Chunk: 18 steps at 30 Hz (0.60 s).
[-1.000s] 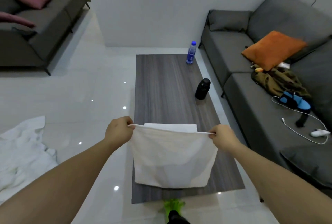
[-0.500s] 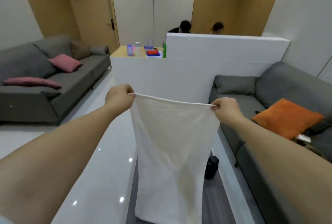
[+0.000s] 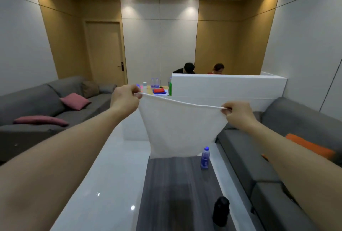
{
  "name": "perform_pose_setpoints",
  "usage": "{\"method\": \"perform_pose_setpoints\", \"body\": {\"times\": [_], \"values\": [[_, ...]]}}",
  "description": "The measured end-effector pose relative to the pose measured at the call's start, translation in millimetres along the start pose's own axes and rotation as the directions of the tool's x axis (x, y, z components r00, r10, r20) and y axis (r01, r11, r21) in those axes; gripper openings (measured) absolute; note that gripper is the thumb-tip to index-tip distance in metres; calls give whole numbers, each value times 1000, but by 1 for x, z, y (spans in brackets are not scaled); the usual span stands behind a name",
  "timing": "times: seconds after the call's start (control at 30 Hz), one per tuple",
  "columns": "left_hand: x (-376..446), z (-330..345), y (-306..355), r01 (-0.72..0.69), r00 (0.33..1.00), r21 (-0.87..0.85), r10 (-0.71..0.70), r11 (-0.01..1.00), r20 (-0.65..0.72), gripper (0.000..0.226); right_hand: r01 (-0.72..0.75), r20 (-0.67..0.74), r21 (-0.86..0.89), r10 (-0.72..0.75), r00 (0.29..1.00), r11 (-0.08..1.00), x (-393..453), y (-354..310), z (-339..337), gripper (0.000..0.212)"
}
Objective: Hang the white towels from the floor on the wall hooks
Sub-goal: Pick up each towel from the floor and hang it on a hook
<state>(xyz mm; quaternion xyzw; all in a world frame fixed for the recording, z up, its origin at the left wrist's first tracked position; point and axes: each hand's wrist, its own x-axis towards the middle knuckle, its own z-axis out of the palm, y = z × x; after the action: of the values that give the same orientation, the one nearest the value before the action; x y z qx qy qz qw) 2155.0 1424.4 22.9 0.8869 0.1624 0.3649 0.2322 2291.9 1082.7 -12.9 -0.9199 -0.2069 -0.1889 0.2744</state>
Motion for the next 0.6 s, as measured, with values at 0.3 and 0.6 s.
{"method": "perform_pose_setpoints", "body": {"times": [0.3, 0.6], "values": [[-184, 77, -117, 272, 912, 77, -282, 959, 296, 16, -229, 365, -124, 259, 895, 966, -174, 40, 114, 20], [-390, 103, -198, 313, 738, 241, -395, 919, 547, 14, -353, 550, -200, 403, 732, 914, -382, 80, 198, 24]]}}
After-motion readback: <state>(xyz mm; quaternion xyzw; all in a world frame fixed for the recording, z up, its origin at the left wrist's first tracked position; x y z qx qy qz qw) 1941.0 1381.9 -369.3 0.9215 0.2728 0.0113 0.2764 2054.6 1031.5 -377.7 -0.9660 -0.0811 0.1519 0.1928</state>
